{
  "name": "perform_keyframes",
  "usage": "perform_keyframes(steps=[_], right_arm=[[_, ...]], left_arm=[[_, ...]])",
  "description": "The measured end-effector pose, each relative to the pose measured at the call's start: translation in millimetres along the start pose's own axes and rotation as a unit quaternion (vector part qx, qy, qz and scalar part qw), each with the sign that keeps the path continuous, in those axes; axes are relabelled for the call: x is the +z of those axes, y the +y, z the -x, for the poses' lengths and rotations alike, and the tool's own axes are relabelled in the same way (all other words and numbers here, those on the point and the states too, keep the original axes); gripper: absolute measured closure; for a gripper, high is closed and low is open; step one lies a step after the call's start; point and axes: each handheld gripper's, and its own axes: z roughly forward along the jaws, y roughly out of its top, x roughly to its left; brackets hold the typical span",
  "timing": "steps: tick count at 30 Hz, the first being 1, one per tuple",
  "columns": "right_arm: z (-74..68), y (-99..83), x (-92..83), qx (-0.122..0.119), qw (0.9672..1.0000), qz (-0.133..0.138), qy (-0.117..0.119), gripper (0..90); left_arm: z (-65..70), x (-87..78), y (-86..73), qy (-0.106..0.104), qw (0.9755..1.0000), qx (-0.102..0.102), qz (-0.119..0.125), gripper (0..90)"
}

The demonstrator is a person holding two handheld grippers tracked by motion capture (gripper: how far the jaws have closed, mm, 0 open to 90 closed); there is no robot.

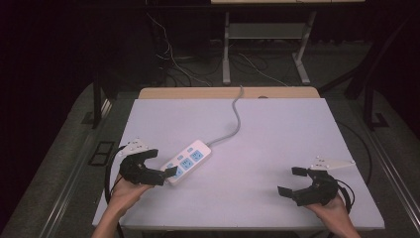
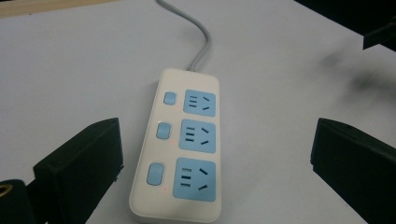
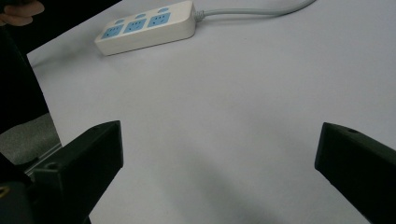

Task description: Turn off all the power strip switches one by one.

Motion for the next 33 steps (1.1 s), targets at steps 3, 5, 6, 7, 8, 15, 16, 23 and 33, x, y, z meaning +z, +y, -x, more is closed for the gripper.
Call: perform_keyframes(steps=[3, 5, 6, 7, 8, 15, 16, 23, 33], right_arm=[[-0.1, 0.0, -0.4, 0.0, 1.0, 0.001, 0.001, 0.9], [-0.4, -0.1, -0.6, 0.0, 1.0, 0.001, 0.0, 0.9], [-0.4, -0.1, -0.7, -0.001, 1.0, 0.001, 0.0, 0.9], [-0.4, -0.1, -0.8, -0.001, 1.0, 0.001, 0.0, 0.9], [-0.3, -0.1, -0.7, -0.001, 1.0, 0.001, 0.0, 1.0], [0.3, -0.4, -0.7, 0.0, 1.0, 0.0, -0.001, 0.9], [0.3, -0.5, -0.7, 0.0, 1.0, -0.001, -0.001, 0.9], [-0.1, -0.6, -0.5, -0.001, 1.0, -0.002, -0.001, 1.0], [0.3, -0.8, -1.1, -0.001, 1.0, -0.001, -0.001, 0.9]], left_arm=[[-3.0, 1.5, 2.8, 0.001, 1.0, 0.0, -0.008, 0.7], [-4.7, 2.3, 4.9, 0.001, 0.9999, 0.0, -0.011, 0.7], [-5.4, 2.6, 6.0, 0.002, 0.9999, 0.001, -0.014, 0.7], [-6.1, 3.0, 7.1, 0.003, 0.9999, 0.002, -0.016, 0.7], [-6.9, 3.3, 8.1, 0.003, 0.9998, 0.003, -0.019, 0.7], [-12.1, 6.5, 13.5, 0.003, 0.9992, 0.006, -0.039, 0.7], [-12.7, 7.1, 13.9, 0.004, 0.9991, 0.006, -0.041, 0.7], [-19.2, 12.6, 15.6, 0.005, 0.9979, 0.005, -0.065, 1.0], [-23.9, 22.5, 17.0, 0.008, 0.9947, 0.017, -0.101, 3.5]])
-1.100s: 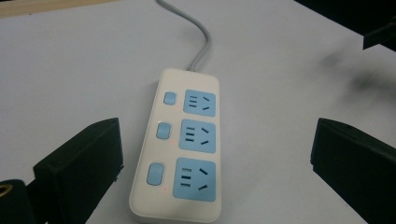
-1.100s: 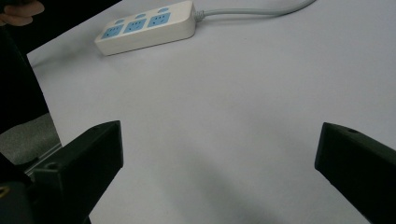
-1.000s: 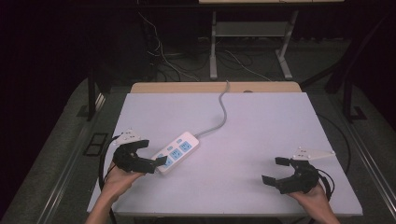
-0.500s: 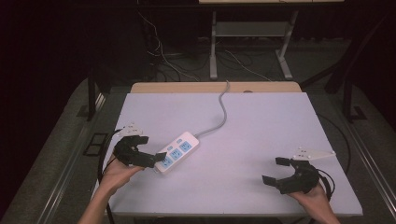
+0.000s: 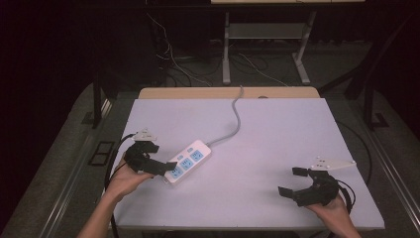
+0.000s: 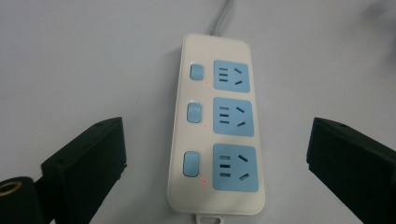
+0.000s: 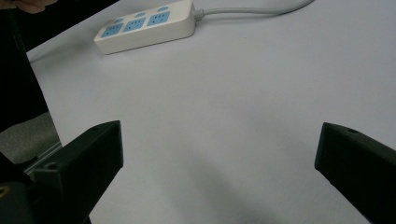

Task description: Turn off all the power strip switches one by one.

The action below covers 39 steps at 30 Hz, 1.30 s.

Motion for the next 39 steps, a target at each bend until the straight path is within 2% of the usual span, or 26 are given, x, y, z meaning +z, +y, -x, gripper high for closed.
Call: perform_keyframes(steps=[3, 10, 17, 21, 23, 26, 30, 31, 34, 39], right_arm=[[0.1, -0.1, 0.6, 0.0, 1.0, -0.001, 0.001, 0.9], [-0.7, -0.1, 0.7, -0.001, 1.0, -0.002, 0.002, 1.0], [-0.6, -0.1, 0.4, -0.001, 1.0, -0.001, 0.002, 1.0], [-0.8, -0.3, 1.0, -0.002, 1.0, -0.003, 0.001, 0.9], [-0.9, -0.3, 1.1, -0.001, 1.0, -0.003, 0.001, 0.9], [-1.2, -0.3, 1.1, -0.002, 1.0, -0.003, 0.001, 1.0], [-1.3, -0.3, 1.4, -0.003, 1.0, -0.005, 0.002, 0.9], [-1.2, -0.3, 1.5, -0.004, 1.0, -0.005, 0.002, 0.9], [-1.3, -0.3, 1.6, -0.005, 1.0, -0.006, 0.002, 0.9], [-1.4, -0.4, 1.5, -0.005, 1.0, -0.006, 0.002, 0.9]], left_arm=[[-0.4, 5.2, 0.4, 0.004, 0.9996, 0.017, -0.024, 5.7], [-2.7, 8.9, 3.2, 0.008, 0.9983, 0.033, -0.047, 17.3], [-5.7, 11.3, 5.3, 0.009, 0.9972, 0.038, -0.063, 41.3], [-6.0, 12.9, 5.1, 0.008, 0.9968, 0.04, -0.069, 51.0], [-6.2, 15.4, 4.2, 0.004, 0.9959, 0.046, -0.078, 55.9], [-6.8, 17.7, 3.8, 0.0, 0.9949, 0.045, -0.09, 68.2], [-6.7, 20.0, 3.6, -0.002, 0.994, 0.047, -0.099, 79.6], [-6.5, 20.9, 3.5, -0.001, 0.9938, 0.048, -0.101, 79.6], [-6.5, 23.3, 3.6, 0.001, 0.9931, 0.051, -0.106, 86.8], [-7.5, 27.1, 3.5, 0.006, 0.9922, 0.053, -0.113, 88.9]])
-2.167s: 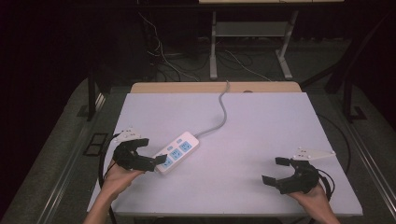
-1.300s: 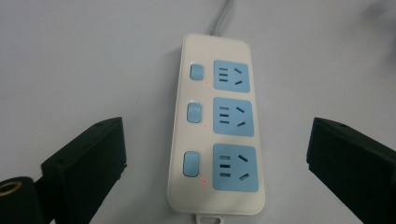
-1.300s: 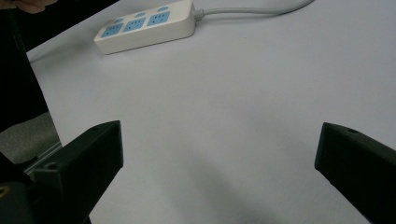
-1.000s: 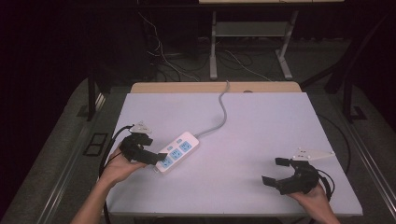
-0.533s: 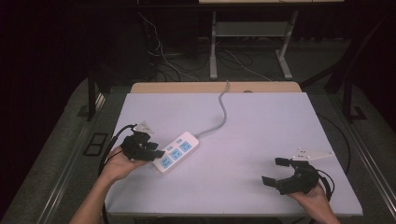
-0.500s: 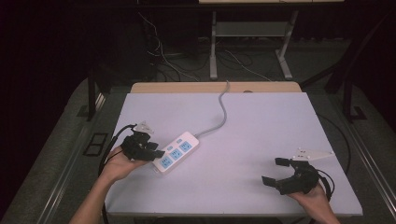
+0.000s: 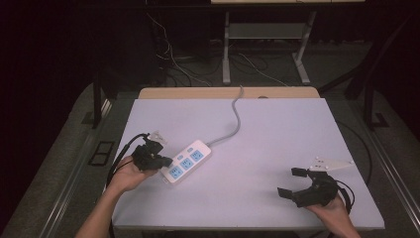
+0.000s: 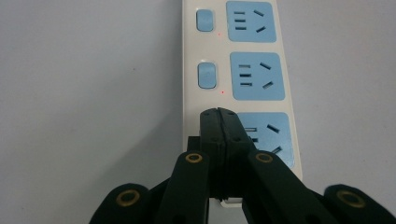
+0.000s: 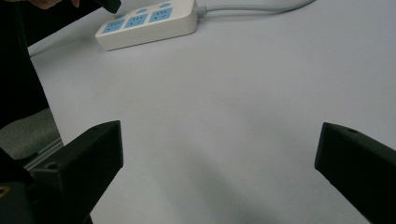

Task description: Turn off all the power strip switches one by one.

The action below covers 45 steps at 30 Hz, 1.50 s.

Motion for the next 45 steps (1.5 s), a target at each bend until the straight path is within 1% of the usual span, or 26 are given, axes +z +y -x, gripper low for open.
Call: perform_keyframes(steps=[7, 13, 15, 23, 26, 34, 37, 38, 39, 42, 43, 45], right_arm=[[-0.1, -0.1, -0.1, 0.0, 1.0, 0.0, 0.0, 1.0], [-0.1, -0.2, -0.3, -0.001, 1.0, 0.0, -0.001, 1.0], [0.1, -0.2, -0.5, -0.001, 1.0, 0.0, 0.0, 0.9], [0.1, -0.6, -0.5, -0.001, 1.0, -0.001, 0.0, 0.9], [0.2, -0.7, -0.9, -0.002, 1.0, 0.0, -0.001, 1.0], [0.0, -1.2, -2.6, 0.0, 1.0, -0.001, -0.002, 1.0], [0.5, -1.5, -3.2, 0.0, 1.0, 0.0, -0.002, 1.0], [0.7, -1.4, -3.3, 0.0, 1.0, 0.001, -0.003, 1.0], [0.8, -1.4, -3.4, 0.0, 1.0, 0.001, -0.003, 1.0], [0.8, -1.4, -3.7, -0.001, 1.0, 0.001, -0.003, 1.0], [0.8, -1.4, -4.0, -0.001, 1.0, 0.001, -0.003, 1.0], [1.0, -1.3, -4.7, -0.001, 1.0, 0.001, -0.003, 1.0]], left_arm=[[-1.6, 1.8, 0.3, 0.005, 1.0, 0.0, -0.001, 88.9], [-3.6, 4.2, 0.0, 0.003, 1.0, -0.005, -0.001, 88.9], [-4.5, 4.8, 0.4, 0.003, 1.0, -0.001, -0.005, 88.9], [-5.4, 6.8, 0.4, -0.002, 1.0, -0.005, -0.003, 89.0], [-5.4, 6.9, 0.2, -0.003, 1.0, -0.001, -0.003, 89.0], [-6.2, 6.8, -0.7, -0.006, 1.0, 0.001, -0.002, 89.5], [-5.6, 7.5, 0.2, -0.003, 1.0, 0.003, -0.002, 89.6], [-5.4, 7.6, 0.5, -0.003, 1.0, 0.0, -0.004, 89.7], [-6.1, 7.7, 0.3, -0.005, 1.0, -0.007, -0.003, 89.7], [-7.6, 7.6, 0.3, -0.01, 0.9999, -0.011, -0.004, 89.9], [-9.1, 8.7, 0.0, -0.014, 0.9997, -0.017, -0.006, 89.8], [-9.4, 8.6, 0.3, -0.016, 0.9996, -0.02, -0.007, 89.9]])
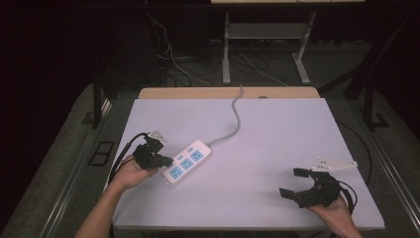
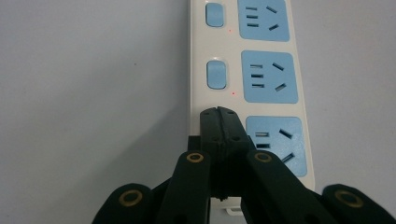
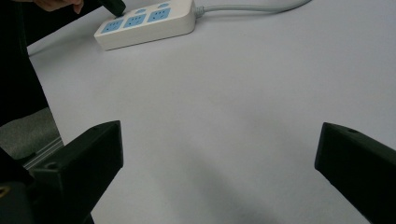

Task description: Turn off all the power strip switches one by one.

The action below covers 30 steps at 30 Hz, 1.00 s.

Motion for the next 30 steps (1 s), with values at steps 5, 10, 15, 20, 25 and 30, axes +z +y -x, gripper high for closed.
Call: perform_keyframes(steps=[5, 10, 15, 20, 25, 30], right_arm=[[1.7, -0.4, -1.2, 0.002, 1.0, 0.002, -0.002, 1.0], [1.3, -0.3, -0.7, 0.002, 1.0, 0.001, -0.002, 1.0], [1.8, -0.3, -0.6, 0.002, 1.0, 0.002, -0.003, 1.0], [2.7, -0.6, -1.2, 0.002, 1.0, 0.002, -0.006, 0.9], [3.7, -0.7, -2.2, 0.004, 1.0, 0.004, -0.007, 1.0], [3.6, -0.8, -2.9, 0.003, 0.9999, 0.006, -0.008, 0.9]], left_arm=[[0.9, -0.1, 0.6, 0.004, 1.0, -0.002, -0.002, 89.8], [0.0, -0.3, 0.6, 0.0, 1.0, -0.004, -0.002, 89.7], [-0.4, -0.5, 0.1, -0.001, 1.0, -0.006, 0.0, 89.7], [0.0, -1.7, 0.7, -0.012, 0.9999, -0.006, 0.004, 89.5], [4.8, -5.8, 1.9, -0.003, 0.9999, 0.014, -0.008, 89.5], [6.9, -11.3, 6.2, -0.001, 0.9998, 0.018, -0.003, 89.5]])
